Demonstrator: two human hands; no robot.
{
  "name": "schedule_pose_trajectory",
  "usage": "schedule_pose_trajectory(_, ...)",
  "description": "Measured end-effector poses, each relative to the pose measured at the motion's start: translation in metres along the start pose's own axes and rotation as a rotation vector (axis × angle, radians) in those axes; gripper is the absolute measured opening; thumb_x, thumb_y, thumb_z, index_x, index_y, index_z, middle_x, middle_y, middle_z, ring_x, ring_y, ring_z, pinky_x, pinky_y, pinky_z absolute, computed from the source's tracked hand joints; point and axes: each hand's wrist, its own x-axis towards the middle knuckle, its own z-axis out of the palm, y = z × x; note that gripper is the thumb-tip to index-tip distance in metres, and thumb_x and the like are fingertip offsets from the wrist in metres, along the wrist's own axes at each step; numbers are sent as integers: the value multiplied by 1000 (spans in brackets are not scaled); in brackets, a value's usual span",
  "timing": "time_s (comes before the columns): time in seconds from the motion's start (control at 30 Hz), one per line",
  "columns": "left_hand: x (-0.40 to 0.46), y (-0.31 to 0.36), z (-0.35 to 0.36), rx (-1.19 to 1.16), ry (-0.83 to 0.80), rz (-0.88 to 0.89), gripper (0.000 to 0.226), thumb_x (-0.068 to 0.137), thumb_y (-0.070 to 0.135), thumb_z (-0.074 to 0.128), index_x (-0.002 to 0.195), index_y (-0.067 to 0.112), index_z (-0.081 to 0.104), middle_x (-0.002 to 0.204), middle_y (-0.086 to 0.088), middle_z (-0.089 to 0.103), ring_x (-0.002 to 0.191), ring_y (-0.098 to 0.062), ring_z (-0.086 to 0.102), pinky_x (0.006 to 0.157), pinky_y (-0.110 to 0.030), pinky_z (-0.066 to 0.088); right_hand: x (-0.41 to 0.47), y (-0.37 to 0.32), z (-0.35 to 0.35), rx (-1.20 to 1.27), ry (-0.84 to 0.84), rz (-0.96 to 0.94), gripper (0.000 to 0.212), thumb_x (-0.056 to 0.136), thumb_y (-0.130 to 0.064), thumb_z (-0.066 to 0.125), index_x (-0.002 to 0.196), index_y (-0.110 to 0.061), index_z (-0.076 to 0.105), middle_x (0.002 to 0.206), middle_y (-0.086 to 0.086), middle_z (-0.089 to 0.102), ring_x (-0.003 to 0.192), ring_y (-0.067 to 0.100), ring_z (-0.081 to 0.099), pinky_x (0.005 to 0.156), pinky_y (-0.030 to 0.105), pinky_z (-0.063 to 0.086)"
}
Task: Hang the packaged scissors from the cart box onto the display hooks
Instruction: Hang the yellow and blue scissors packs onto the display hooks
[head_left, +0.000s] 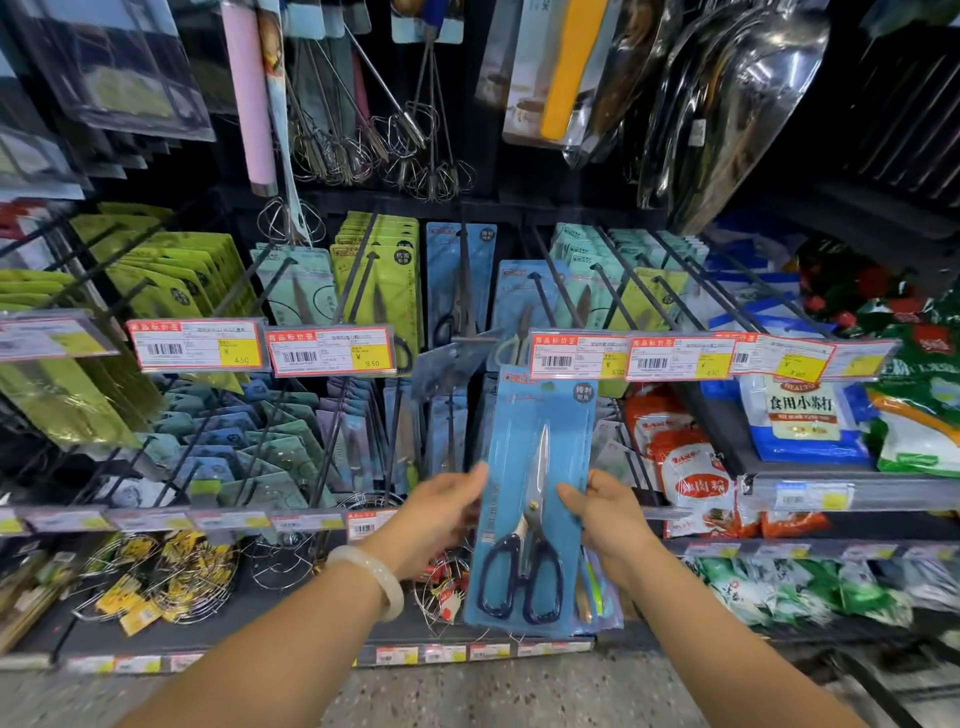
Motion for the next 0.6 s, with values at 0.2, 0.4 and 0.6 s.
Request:
schedule_pose_trajectory(0.2, -6, -17, 0, -239, -131, -42, 28, 90, 9, 59, 118, 4, 61, 113, -17, 68, 102, -31, 65, 93, -46, 51, -6, -10, 19, 154, -94, 40, 13, 91, -20, 58, 102, -11, 60, 106, 9, 68, 95, 25, 65, 87, 42, 53)
schedule_pose_trajectory(0.4, -7, -20, -25, -385, -20, -39, 16, 95, 9, 51, 106, 7, 62, 95, -13, 71, 82, -26, 67, 70, -40, 55, -34, 18, 23, 74, -378, 314, 18, 91, -21, 56, 101, -6, 60, 99, 9, 71, 91, 23, 66, 88, 40, 54)
schedule_pose_trajectory(0.6, -12, -18, -43, -437, 54, -25, 18, 95, 6, 51, 111, 4, 59, 96, -16, 67, 80, -27, 63, 78, -42, 53, -62, 44, 48, 303, -288, 431, 14, 87, -13, 61, 95, -2, 58, 80, 14, 70, 70, 24, 71, 59, 31, 57)
